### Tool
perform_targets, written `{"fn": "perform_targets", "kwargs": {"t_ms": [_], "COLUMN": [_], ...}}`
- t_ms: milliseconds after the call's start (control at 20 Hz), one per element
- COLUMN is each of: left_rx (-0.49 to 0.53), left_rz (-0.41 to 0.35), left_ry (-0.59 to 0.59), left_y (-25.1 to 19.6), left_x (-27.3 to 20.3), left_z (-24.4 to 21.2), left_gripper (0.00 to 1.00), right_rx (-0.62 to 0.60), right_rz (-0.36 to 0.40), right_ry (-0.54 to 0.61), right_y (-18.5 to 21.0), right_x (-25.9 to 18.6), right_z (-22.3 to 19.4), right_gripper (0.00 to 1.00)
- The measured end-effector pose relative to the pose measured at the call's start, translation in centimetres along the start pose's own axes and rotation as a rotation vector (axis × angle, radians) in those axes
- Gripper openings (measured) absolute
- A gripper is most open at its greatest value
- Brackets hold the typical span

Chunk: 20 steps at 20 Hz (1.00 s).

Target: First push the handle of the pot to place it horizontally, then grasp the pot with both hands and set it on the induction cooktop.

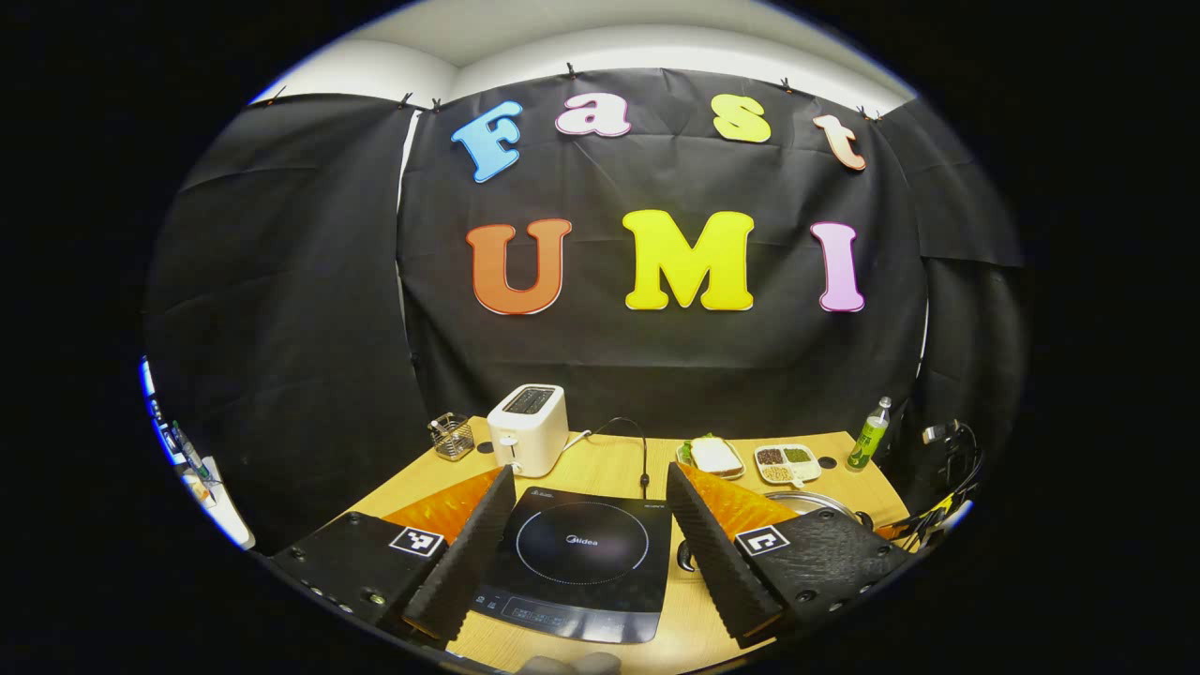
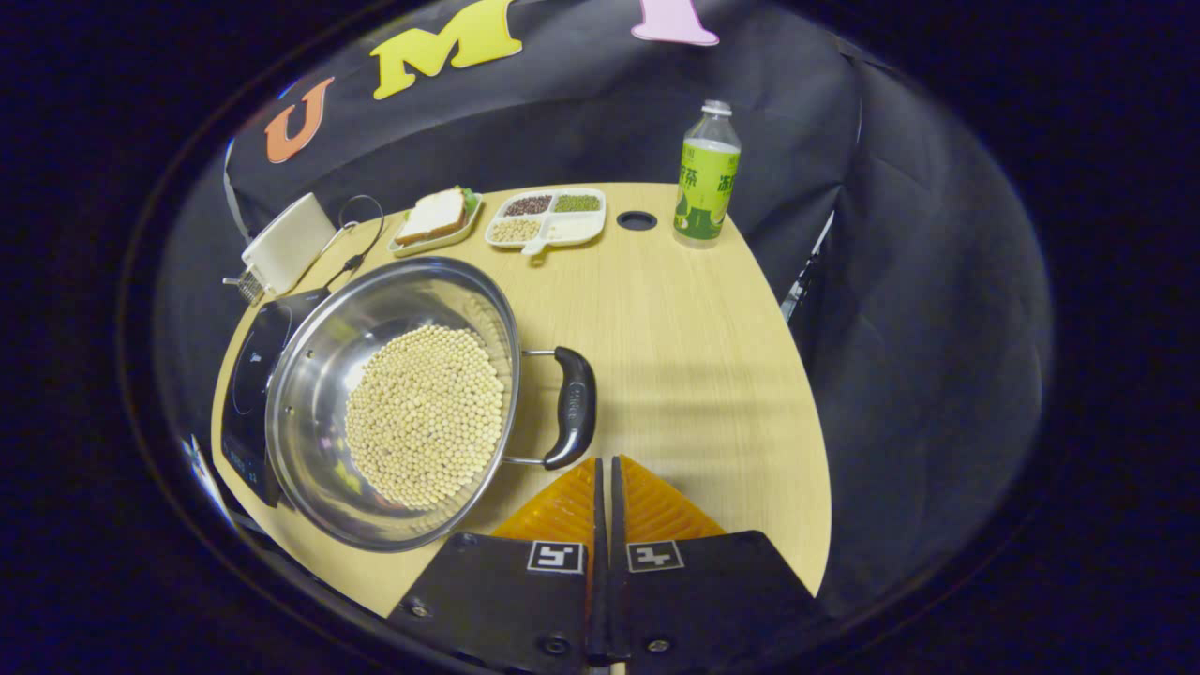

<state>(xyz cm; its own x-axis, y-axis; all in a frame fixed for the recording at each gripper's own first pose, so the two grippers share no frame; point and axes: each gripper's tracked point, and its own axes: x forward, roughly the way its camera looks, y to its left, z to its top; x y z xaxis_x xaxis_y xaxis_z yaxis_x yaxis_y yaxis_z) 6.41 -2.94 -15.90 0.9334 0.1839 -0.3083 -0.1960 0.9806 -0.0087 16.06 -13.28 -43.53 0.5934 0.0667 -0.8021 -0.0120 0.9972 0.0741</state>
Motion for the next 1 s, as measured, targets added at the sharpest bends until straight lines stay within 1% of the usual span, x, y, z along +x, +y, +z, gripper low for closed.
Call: {"fn": "perform_targets", "kwargs": {"t_ms": [100,150,200,250,300,400,500,600,650,700,750,800,900,1000], "left_rx": [-0.007,-0.011,-0.01,-0.003,0.008,0.043,0.065,0.041,0.029,0.021,0.021,0.03,0.05,0.05], "left_rz": [-0.014,-0.025,-0.037,-0.049,-0.057,-0.08,-0.103,-0.135,-0.151,-0.165,-0.172,-0.173,-0.172,-0.171], "left_ry": [0.016,0.029,0.04,0.044,0.055,0.075,0.113,0.169,0.173,0.184,0.195,0.206,0.237,0.262], "left_y": [-0.7,-1.2,-1.7,-2.2,-2.7,-3.8,-5.0,-6.5,-7.2,-7.9,-8.5,-8.8,-9.5,-10.5], "left_x": [0.9,1.5,1.9,2.3,2.9,4.1,5.3,6.0,6.4,6.9,7.3,7.6,8.6,9.7], "left_z": [-1.1,-1.7,-2.3,-2.9,-3.6,-5.4,-7.3,-9.5,-10.0,-10.7,-11.4,-12.3,-13.9,-15.5], "left_gripper": [0.97,0.97,0.97,0.97,0.98,0.98,0.97,0.98,0.98,0.98,0.98,0.97,0.97,0.97], "right_rx": [-0.005,-0.01,-0.022,-0.028,-0.029,-0.031,-0.028,-0.038,-0.045,-0.048,-0.053,-0.06,-0.064,-0.062], "right_rz": [0.012,0.005,-0.009,-0.014,-0.012,-0.027,-0.009,0.0,0.003,0.009,0.009,0.014,0.02,0.02], "right_ry": [-0.06,-0.085,-0.089,-0.098,-0.11,-0.124,-0.154,-0.161,-0.161,-0.171,-0.176,-0.178,-0.171,-0.175], "right_y": [-0.2,-0.5,-1.0,-1.3,-1.2,-1.4,-0.7,-0.2,0.0,0.3,0.5,0.7,1.0,1.2], "right_x": [-1.0,-1.4,-1.8,-2.3,-2.6,-3.2,-3.6,-3.7,-3.7,-3.7,-3.7,-3.6,-3.2,-2.7], "right_z": [0.8,1.2,1.0,1.1,1.4,1.8,2.6,2.9,3.1,3.4,3.7,3.7,3.9,4.3], "right_gripper": [0.08,0.29,0.41,0.69,0.79,0.85,0.84,0.84,0.82,0.84,0.82,0.84,0.82,0.82]}}
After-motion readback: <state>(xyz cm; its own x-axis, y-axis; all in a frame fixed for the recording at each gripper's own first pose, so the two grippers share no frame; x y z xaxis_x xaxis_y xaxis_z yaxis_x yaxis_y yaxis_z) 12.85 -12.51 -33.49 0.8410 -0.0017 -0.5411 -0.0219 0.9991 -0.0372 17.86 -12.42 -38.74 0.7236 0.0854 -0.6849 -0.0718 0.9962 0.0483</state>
